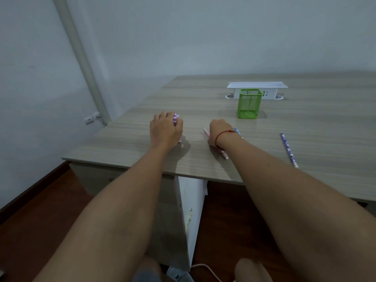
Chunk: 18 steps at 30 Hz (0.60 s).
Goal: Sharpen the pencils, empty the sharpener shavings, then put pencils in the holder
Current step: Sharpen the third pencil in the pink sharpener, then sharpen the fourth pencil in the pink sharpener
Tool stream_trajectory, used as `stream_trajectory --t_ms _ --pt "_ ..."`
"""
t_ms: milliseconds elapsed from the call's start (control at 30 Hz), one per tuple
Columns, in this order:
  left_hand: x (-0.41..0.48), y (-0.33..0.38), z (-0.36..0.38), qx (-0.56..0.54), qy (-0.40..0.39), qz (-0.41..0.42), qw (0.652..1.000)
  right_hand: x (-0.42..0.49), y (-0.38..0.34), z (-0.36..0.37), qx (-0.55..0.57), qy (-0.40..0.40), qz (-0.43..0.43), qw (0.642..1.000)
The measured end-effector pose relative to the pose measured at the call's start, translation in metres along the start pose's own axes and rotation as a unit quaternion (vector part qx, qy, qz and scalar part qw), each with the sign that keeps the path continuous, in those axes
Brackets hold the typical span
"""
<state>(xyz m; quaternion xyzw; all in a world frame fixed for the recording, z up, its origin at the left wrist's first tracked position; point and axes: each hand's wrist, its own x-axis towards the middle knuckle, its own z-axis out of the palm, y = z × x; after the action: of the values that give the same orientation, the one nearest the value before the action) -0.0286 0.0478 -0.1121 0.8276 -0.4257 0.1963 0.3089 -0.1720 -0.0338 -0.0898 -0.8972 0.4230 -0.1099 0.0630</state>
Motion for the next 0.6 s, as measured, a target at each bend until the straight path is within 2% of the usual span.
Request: stream_trajectory --t_ms 233,400,500,600 --pt "-0.014 0.010 -0.005 -0.011 -0.007 0.006 1.000 -0.015 0.009 -0.010 0.017 0.017 0.036 0.999" --pt "-0.018 0.018 -0.007 -0.002 -0.001 0.002 1.000 -0.027 0.052 -0.032 -0.075 0.090 0.108 0.987" --pt "-0.019 0.019 -0.005 -0.006 0.006 0.004 1.000 -0.041 0.086 -0.032 -0.137 0.053 0.184 0.972" --pt "-0.019 0.019 -0.003 -0.012 0.007 0.001 1.000 -0.054 0.110 -0.024 -0.149 0.003 0.239 0.960"
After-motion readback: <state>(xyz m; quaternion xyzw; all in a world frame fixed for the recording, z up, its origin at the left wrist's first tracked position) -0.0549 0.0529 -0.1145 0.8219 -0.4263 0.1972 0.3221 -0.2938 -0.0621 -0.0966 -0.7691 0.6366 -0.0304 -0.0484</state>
